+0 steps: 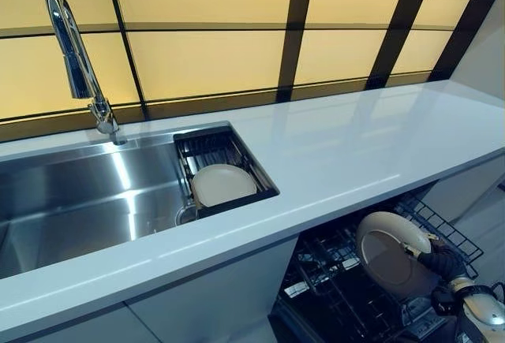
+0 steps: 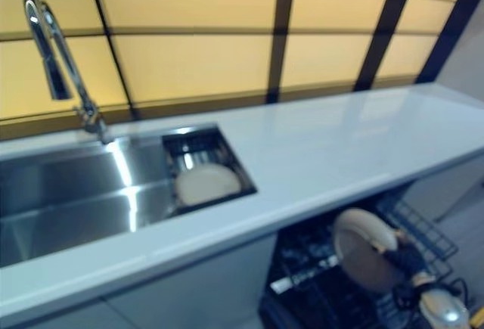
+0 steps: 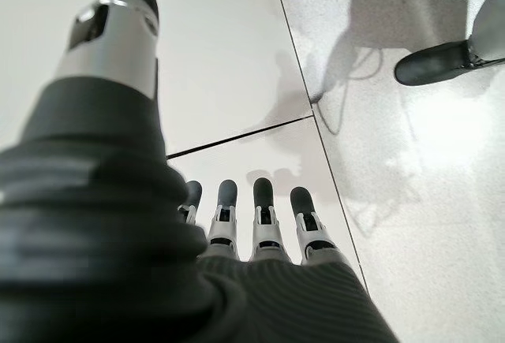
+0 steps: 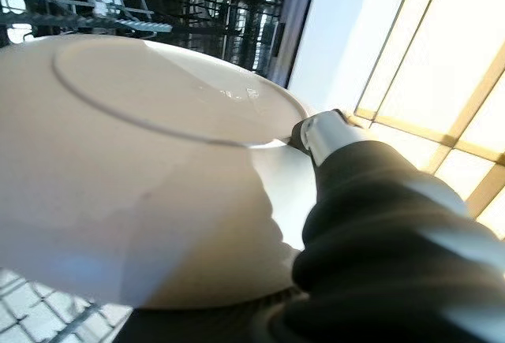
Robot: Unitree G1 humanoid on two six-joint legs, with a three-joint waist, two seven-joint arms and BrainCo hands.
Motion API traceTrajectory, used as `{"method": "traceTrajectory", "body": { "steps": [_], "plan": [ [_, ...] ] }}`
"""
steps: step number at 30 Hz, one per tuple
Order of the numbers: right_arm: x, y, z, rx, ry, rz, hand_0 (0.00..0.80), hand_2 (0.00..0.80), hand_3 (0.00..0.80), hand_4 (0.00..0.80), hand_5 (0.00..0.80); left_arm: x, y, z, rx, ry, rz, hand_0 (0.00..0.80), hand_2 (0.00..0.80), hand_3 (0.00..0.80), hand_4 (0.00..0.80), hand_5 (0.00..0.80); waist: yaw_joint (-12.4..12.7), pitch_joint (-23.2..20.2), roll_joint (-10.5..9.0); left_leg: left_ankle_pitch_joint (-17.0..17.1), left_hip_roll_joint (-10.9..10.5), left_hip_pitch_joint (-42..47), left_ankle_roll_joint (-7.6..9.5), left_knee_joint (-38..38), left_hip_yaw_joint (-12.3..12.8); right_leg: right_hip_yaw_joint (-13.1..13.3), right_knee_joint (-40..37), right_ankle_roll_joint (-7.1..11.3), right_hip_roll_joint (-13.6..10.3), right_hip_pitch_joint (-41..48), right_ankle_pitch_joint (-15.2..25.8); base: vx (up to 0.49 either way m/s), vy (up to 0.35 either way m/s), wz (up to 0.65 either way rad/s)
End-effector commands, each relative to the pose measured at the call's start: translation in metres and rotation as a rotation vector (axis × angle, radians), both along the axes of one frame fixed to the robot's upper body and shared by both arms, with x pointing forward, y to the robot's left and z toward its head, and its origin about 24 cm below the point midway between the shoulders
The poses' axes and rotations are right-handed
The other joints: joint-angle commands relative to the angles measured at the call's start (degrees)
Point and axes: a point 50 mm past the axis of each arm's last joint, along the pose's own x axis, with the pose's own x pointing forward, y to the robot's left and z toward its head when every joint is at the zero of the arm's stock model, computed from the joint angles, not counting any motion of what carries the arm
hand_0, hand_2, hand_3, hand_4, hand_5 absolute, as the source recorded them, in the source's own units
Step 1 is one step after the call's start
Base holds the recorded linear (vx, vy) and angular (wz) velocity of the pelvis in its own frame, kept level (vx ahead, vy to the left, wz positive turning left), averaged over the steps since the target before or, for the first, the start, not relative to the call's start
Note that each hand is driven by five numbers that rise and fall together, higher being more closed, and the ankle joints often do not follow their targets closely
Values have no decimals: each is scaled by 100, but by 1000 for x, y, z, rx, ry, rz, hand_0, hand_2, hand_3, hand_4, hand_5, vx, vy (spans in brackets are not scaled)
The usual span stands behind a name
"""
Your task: Take plates into dishwasher
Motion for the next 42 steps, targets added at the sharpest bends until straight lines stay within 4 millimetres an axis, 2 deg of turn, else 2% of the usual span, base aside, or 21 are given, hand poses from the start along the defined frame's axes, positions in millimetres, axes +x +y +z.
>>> {"method": "traceTrajectory", "body": {
  "steps": [1,12,22,27,42],
  "plan": [
    [25,6,25,-21,-152,16,800,800,800,800,800,30,11,13,72,-67,-42,0,0,0,0,0,171,183,-144,-46,-20,-175,294,154,-67,-159,481,219,-121,60,-187,-19,2,-4],
    [25,0,11,-5,-91,-24,800,800,800,800,800,30,12,13,75,-68,5,0,0,0,0,0,45,243,-166,-36,56,-138,296,154,109,2,466,228,-77,28,-144,-28,4,-9],
    [22,-5,3,1,-67,-78,800,800,800,800,800,36,11,15,80,-84,-5,0,0,0,0,0,13,318,-200,-21,74,-227,310,185,154,85,477,238,-57,-56,-113,-28,-6,-6],
    [28,-4,2,12,-75,-95,800,800,800,800,800,43,12,18,81,-101,-17,0,0,0,0,0,32,434,-206,3,87,-321,306,205,139,118,484,233,-31,-125,-91,-60,-19,-6],
    [46,4,2,30,-97,-89,800,800,800,800,800,57,-2,19,64,-120,-88,0,0,0,0,0,127,546,-165,16,60,-452,271,254,57,92,437,197,-48,-151,-94,-8,1,-3]
  ]
}}
